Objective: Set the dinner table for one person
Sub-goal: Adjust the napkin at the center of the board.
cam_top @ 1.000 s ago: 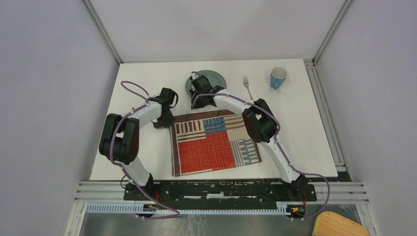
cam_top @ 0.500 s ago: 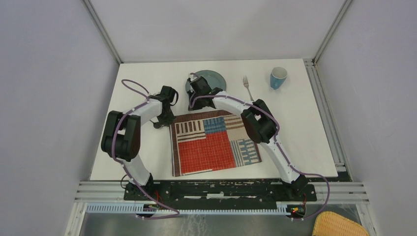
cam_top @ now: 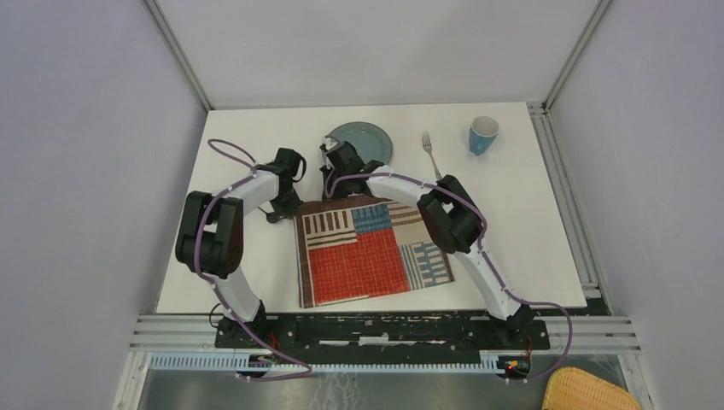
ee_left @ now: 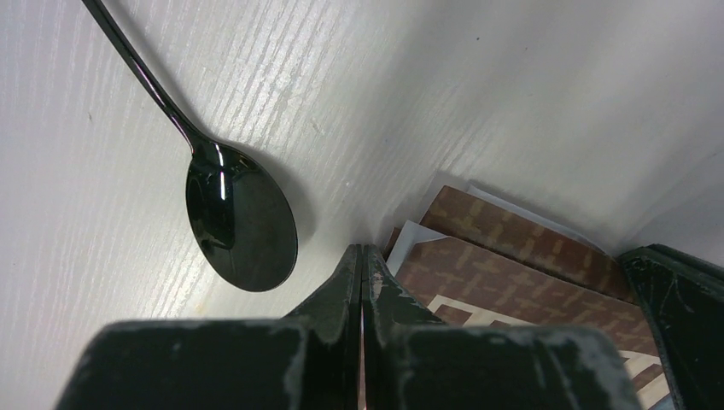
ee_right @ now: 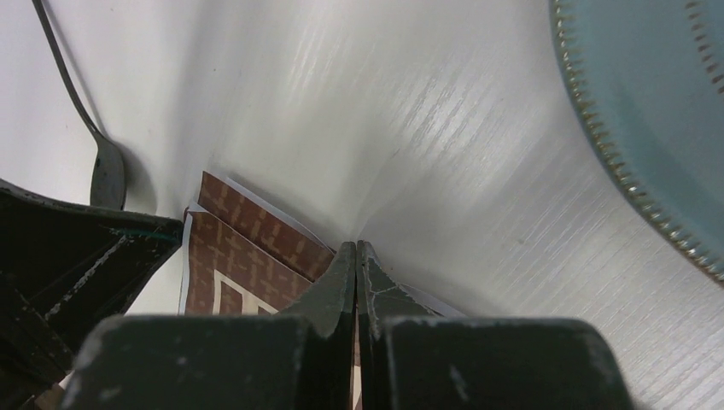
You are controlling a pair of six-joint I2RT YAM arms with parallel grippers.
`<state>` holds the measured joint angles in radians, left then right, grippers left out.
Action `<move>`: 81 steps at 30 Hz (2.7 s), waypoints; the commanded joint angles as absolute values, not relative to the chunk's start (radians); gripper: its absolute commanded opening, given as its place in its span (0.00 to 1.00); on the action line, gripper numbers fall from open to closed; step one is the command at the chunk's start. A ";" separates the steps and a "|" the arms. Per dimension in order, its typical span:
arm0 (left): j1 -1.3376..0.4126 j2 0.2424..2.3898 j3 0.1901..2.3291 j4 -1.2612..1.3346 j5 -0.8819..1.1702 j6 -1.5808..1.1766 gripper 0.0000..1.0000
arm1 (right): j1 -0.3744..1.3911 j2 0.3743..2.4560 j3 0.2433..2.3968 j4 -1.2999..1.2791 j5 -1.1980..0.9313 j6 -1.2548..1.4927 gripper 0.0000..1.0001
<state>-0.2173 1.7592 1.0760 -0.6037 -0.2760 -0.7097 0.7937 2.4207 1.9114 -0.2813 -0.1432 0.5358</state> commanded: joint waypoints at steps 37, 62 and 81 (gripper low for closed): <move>-0.215 1.557 1.297 -0.664 -0.493 -0.640 0.08 | 0.805 2.272 1.913 -0.365 -0.008 0.489 0.29; -0.262 1.061 0.705 -0.597 -0.113 -0.879 0.04 | 0.761 1.523 1.104 -0.390 0.126 0.678 0.35; -0.299 1.198 0.680 -0.501 0.022 -0.939 0.02 | 0.795 1.357 0.885 -0.390 0.098 0.731 0.34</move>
<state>-0.2813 1.1667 0.6540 -0.5617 -0.0364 -0.8795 0.7956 1.3350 0.8951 -0.4282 0.1287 0.7181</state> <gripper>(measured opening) 0.029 0.356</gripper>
